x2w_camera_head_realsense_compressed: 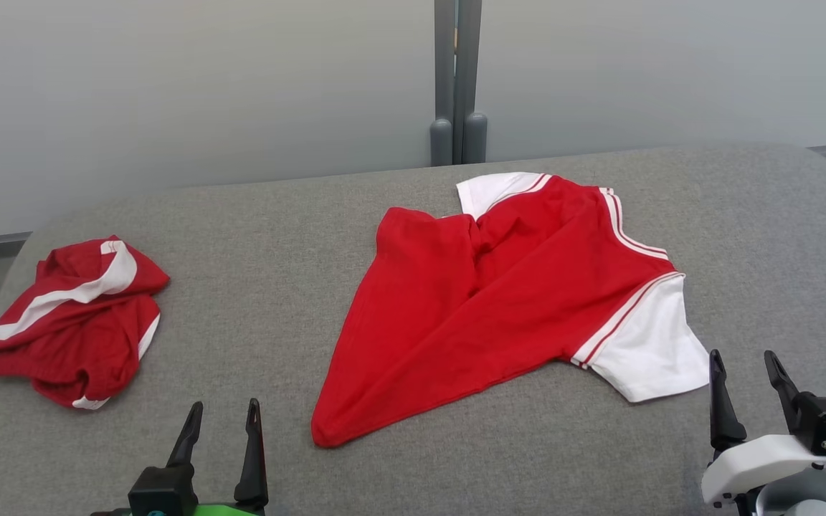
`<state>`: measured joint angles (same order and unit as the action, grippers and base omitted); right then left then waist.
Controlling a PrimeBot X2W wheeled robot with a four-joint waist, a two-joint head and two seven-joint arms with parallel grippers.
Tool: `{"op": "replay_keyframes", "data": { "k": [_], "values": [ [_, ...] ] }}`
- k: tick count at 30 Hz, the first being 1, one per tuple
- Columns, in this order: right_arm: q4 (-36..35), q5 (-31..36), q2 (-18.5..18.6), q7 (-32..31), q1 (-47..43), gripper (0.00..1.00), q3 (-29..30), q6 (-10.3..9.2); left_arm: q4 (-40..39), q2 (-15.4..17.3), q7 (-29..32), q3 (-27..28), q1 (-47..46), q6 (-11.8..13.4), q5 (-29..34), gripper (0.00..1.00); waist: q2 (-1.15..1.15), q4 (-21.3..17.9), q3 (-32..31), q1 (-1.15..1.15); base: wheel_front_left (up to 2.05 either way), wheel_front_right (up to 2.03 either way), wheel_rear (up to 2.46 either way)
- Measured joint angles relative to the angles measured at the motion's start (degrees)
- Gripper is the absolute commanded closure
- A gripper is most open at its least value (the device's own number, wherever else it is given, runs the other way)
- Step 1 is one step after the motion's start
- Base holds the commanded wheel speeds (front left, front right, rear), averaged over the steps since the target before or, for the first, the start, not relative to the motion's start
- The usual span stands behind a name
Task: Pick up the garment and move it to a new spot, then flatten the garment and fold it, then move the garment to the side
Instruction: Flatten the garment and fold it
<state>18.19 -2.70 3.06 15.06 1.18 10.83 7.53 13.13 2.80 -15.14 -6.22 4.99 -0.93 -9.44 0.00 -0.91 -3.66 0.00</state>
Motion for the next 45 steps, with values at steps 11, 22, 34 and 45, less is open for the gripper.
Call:
{"op": "replay_keyframes", "data": {
  "k": [11,22,34,45],
  "values": [
    [0.24,-0.13,0.10,0.00,0.29,0.00,-0.13,0.00,1.82,0.00,0.00,-2.93,-0.63,-0.86,-0.71,0.00,0.00,-0.42,1.64,0.00,0.00,0.00,0.00],
    [0.60,-0.27,1.01,0.00,3.26,0.00,-0.48,-0.01,6.44,-0.02,0.00,-6.20,-4.18,-1.55,-5.24,0.00,0.00,-1.60,6.69,0.00,0.00,0.00,0.00],
    [1.10,-0.42,1.33,0.00,5.32,0.00,-0.16,0.00,14.46,-0.01,0.00,-7.22,-8.99,-2.60,-8.98,0.00,0.00,-3.72,12.08,0.00,0.00,0.00,0.00],
    [2.49,-0.64,1.29,0.00,8.55,0.00,1.35,0.00,18.87,-0.01,-0.13,-7.70,-12.74,-1.59,-11.65,0.07,0.00,-5.31,15.69,0.00,0.00,0.00,0.00]
  ]
}}
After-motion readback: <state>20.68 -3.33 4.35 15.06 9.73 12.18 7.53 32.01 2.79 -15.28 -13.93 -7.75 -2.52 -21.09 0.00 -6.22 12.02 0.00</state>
